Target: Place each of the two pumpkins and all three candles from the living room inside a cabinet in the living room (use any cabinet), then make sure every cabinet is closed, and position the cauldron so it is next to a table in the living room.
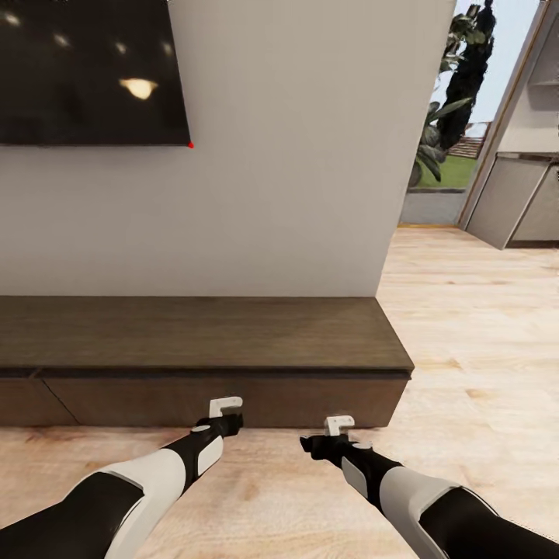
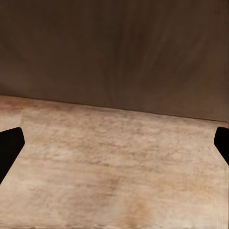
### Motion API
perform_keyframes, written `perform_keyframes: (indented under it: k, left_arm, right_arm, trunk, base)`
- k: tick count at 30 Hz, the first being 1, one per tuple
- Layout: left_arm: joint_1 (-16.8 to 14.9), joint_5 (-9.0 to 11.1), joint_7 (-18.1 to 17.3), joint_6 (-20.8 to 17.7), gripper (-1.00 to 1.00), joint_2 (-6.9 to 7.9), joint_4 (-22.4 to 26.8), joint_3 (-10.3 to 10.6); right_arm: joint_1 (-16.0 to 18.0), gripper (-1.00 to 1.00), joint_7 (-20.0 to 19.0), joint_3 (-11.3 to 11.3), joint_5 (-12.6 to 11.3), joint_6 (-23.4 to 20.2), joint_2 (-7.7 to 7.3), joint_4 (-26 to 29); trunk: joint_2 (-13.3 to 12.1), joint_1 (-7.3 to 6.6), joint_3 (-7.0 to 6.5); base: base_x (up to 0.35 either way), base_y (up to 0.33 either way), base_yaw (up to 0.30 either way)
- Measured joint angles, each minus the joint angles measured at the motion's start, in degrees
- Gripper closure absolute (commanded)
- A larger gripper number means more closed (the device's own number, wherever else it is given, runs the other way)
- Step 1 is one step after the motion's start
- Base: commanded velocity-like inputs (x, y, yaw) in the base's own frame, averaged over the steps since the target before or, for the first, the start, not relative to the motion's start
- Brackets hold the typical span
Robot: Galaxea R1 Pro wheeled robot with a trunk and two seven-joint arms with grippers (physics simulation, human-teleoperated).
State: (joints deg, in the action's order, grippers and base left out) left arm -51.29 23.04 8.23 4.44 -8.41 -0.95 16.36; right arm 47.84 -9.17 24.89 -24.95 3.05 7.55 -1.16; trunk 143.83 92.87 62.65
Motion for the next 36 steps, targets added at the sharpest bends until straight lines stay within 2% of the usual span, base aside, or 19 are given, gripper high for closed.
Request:
perform_keyframes:
  k: [4,14,24,29,31,34,36]
  left_arm:
    - [2.3,0.1,0.0,0.0,-1.00,-0.01,0.1,-0.1]
    - [2.9,0.9,0.0,-0.1,-1.00,-0.02,0.1,-0.1]
    - [2.9,1.5,0.0,-0.7,-1.00,-0.02,0.0,-0.2]
    - [2.9,4.9,0.2,-4.0,-1.00,0.26,0.0,-1.0]
    - [3.0,6.9,0.3,-5.4,-1.00,1.00,0.0,-1.2]
    - [2.9,8.6,0.3,-6.3,-1.00,1.75,-0.1,-1.3]
    - [3.0,9.6,0.5,-6.8,-1.00,2.18,-0.2,-1.3]
  right_arm:
    - [-1.7,-1.00,0.0,-0.1,-0.1,0.0,-0.01,0.0]
    - [-2.3,-1.00,0.0,0.0,-0.2,0.0,-0.77,0.1]
    - [-2.3,-1.00,0.0,0.0,-0.1,-0.1,-0.88,0.0]
    - [-2.4,-1.00,0.0,0.0,-0.1,-0.3,-1.00,0.0]
    - [-2.4,-1.00,0.0,0.0,-0.1,-0.4,-1.68,-0.4]
    - [-2.5,-1.00,0.0,0.0,0.0,-0.3,-2.86,-1.0]
    - [-3.9,-1.00,-0.1,0.0,0.0,-0.3,-4.16,-1.5]
  trunk:
    - [0.0,0.00,-0.35]
    - [0.0,0.00,-1.24]
    - [-0.1,-0.26,-3.63]
    - [-0.2,-0.39,-4.74]
    - [-0.2,-0.44,-5.19]
    - [-0.3,-0.52,-5.85]
    - [-0.3,-0.57,-6.30]
  base:
    - [0.000,0.000,-0.107]
    - [0.000,0.000,-0.126]
    - [0.000,0.000,-0.014]
    - [0.000,0.000,0.000]
    - [0.000,0.000,0.000]
    - [0.000,0.000,0.000]
    - [0.000,0.000,0.000]
